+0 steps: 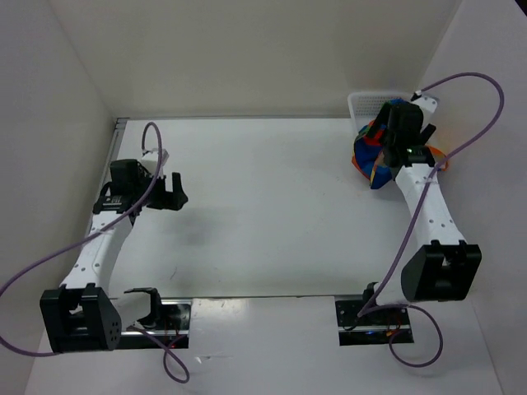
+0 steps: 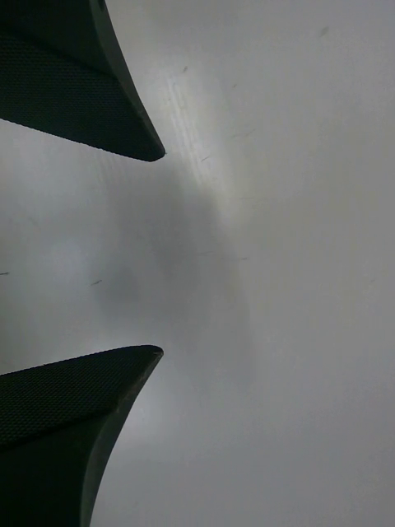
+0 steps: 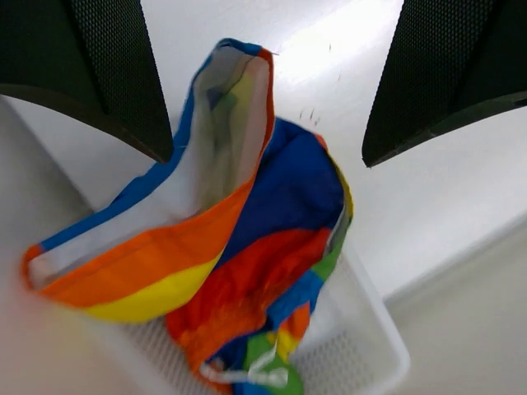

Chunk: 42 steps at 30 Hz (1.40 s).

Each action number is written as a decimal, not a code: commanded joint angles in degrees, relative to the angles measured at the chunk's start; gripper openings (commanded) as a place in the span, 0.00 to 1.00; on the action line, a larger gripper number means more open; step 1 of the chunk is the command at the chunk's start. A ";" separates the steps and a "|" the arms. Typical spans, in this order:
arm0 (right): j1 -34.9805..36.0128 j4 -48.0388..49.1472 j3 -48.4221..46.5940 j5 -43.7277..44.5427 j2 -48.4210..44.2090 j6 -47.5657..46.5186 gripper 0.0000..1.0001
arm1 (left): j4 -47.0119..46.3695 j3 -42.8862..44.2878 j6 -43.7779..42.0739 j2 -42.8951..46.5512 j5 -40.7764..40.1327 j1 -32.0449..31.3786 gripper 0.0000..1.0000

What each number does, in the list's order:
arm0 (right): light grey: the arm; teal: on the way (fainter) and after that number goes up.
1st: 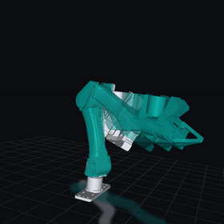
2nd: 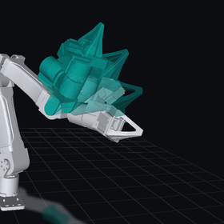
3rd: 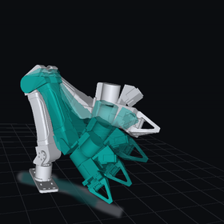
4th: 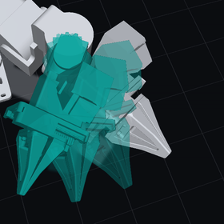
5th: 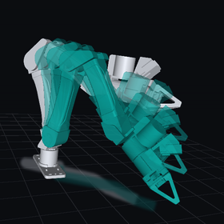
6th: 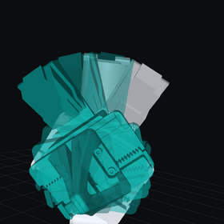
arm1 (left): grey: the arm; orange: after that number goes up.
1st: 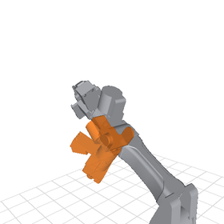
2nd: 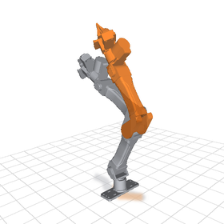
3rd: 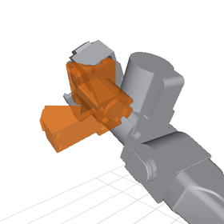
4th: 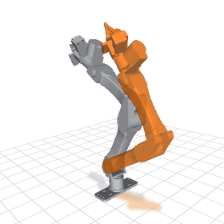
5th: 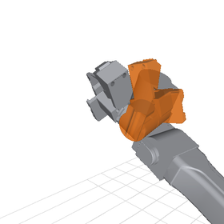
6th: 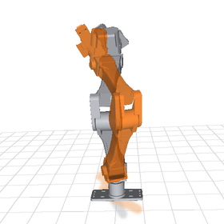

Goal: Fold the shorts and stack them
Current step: Grab the shorts from the pile, then move the shorts to the center of the board

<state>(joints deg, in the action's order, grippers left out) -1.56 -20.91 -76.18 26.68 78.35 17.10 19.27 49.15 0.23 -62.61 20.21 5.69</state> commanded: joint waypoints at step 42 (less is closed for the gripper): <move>50.33 -1.41 -34.47 -10.50 19.99 -8.41 0.67 | 2.79 12.03 -0.23 -1.91 -18.17 -6.48 0.99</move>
<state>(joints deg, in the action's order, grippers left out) 46.57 -14.79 -112.84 29.12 91.53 5.96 24.21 59.27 0.21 -66.85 6.90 -1.50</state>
